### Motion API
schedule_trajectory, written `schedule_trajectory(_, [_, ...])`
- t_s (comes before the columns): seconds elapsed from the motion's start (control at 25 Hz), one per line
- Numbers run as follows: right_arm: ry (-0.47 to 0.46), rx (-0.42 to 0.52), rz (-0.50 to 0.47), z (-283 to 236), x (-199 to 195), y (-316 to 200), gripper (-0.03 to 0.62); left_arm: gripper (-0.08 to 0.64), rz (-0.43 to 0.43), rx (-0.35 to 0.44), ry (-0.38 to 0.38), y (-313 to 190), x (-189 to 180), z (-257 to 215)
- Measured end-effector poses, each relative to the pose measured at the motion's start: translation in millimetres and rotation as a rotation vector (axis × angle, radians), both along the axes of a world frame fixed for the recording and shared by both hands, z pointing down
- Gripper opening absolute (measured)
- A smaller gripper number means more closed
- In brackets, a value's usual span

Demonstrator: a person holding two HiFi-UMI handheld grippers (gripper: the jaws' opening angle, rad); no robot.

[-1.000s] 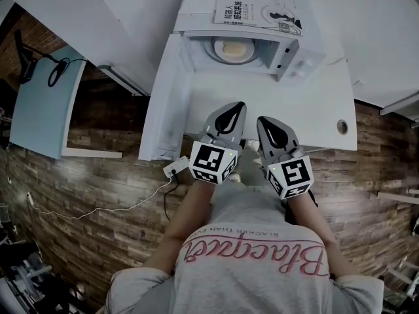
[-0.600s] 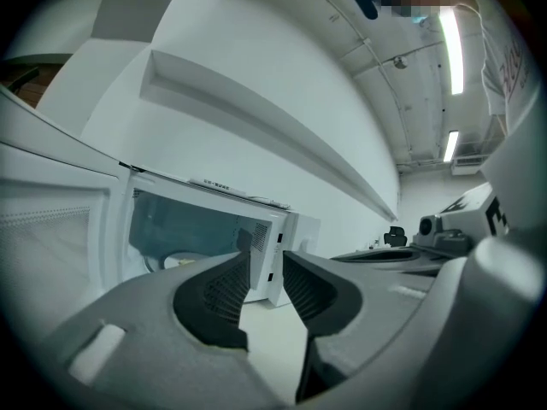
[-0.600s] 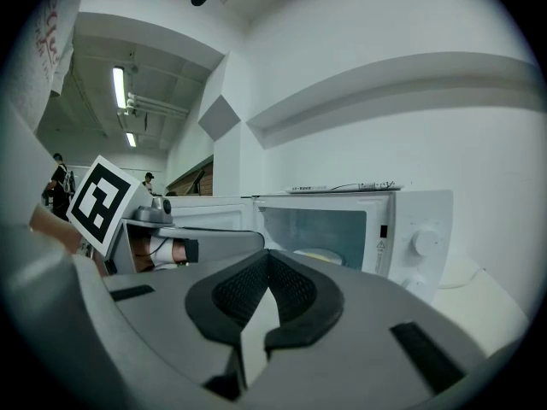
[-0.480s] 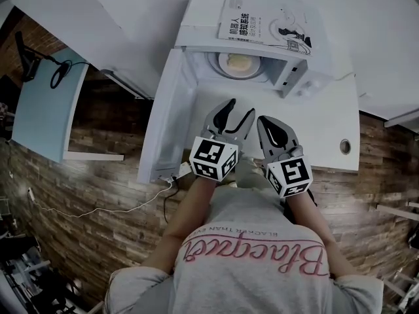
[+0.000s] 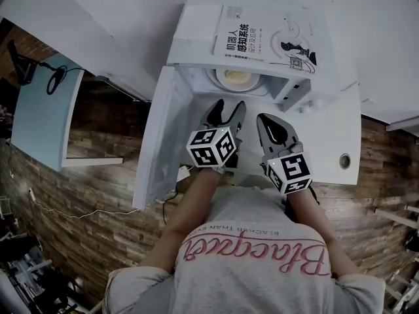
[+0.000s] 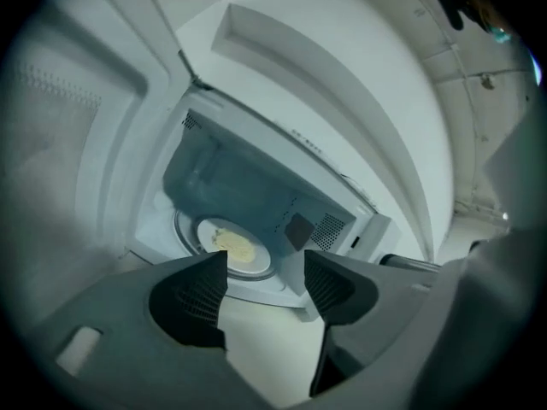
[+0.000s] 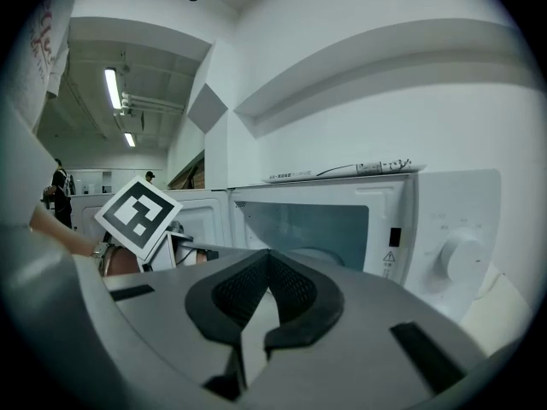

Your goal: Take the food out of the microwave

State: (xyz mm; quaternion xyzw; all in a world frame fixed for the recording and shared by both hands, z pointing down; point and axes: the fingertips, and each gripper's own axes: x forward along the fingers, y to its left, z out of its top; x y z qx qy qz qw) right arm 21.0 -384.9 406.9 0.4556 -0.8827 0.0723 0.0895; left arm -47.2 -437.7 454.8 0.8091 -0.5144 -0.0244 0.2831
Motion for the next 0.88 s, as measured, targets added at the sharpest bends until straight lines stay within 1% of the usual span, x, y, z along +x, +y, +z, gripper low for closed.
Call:
schedule_trajectory(0.08, [-0.008,-0.015,-0.003,3,3,-10,0.009,0.28,-0.03,-0.069,0.063,-12,-1,15])
schedule_trajectory(0.2, [-0.026,-0.042,-0.017,8,4,-21,0.009,0.316,-0.076,-0.161,0.109,-26,-4,37])
schedule_trajectory(0.28, [-0.031,-0.056,-0.027,11,4,-27,0.009,0.336,-0.114,-0.217,0.162,-33,-5,48])
schedule_trajectory(0.4, [-0.037,-0.073,-0.042,15,3,-36,0.009,0.337,-0.183,-0.29,0.267,-45,-9,59])
schedule_trajectory(0.64, [-0.043,-0.097,-0.074,23,0,-50,0.009,0.337,-0.316,-0.455,0.436,-64,-10,84])
schedule_trajectory(0.68, [-0.043,-0.101,-0.076,24,0,-52,0.009,0.337,-0.337,-0.472,0.455,-67,-10,86])
schedule_trajectory(0.76, [-0.04,-0.11,-0.076,26,2,-55,0.009,0.337,-0.376,-0.491,0.467,-72,-11,90])
schedule_trajectory(0.88, [-0.037,-0.119,-0.07,29,6,-60,0.009,0.337,-0.431,-0.519,0.444,-76,-15,97])
